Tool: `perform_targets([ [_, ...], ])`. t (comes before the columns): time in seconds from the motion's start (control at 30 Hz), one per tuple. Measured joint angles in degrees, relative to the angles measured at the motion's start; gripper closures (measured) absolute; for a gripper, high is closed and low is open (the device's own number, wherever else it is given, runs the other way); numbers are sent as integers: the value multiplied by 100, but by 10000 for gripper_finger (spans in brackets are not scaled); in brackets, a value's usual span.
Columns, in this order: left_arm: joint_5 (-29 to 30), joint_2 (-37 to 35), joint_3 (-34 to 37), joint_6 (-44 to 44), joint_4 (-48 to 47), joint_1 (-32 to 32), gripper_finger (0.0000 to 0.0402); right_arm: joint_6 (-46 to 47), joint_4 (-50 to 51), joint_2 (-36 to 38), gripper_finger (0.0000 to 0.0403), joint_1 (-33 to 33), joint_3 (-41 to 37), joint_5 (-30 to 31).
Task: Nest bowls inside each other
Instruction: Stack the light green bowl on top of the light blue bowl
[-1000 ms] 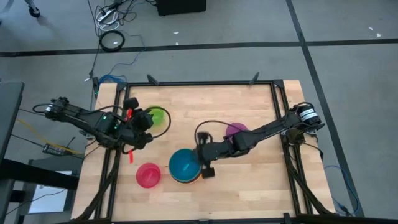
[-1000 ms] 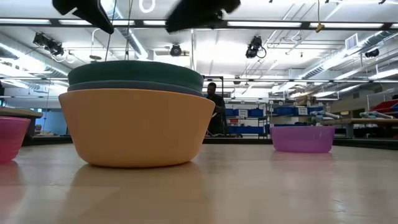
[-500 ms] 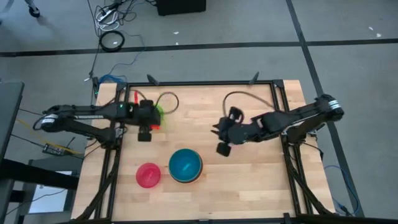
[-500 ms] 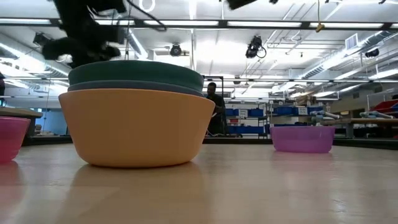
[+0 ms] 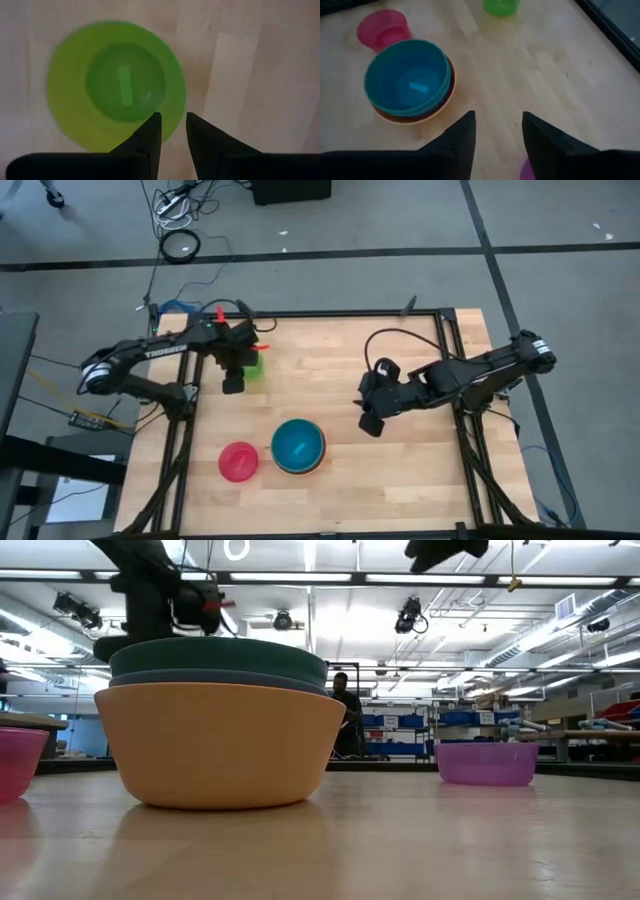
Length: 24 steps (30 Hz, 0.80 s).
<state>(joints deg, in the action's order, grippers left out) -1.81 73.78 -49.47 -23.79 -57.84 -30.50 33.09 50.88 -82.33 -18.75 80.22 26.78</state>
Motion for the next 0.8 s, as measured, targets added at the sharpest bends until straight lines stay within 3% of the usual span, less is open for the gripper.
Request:
perform_targets([
  [0.27,-105,557,2,-17,44,9,302,279,-86,-98,225,1,-389,-7],
  [0.8,58,1612,2,-13,1047,13,306,478,-205,-96,222,5,-699,-13],
])
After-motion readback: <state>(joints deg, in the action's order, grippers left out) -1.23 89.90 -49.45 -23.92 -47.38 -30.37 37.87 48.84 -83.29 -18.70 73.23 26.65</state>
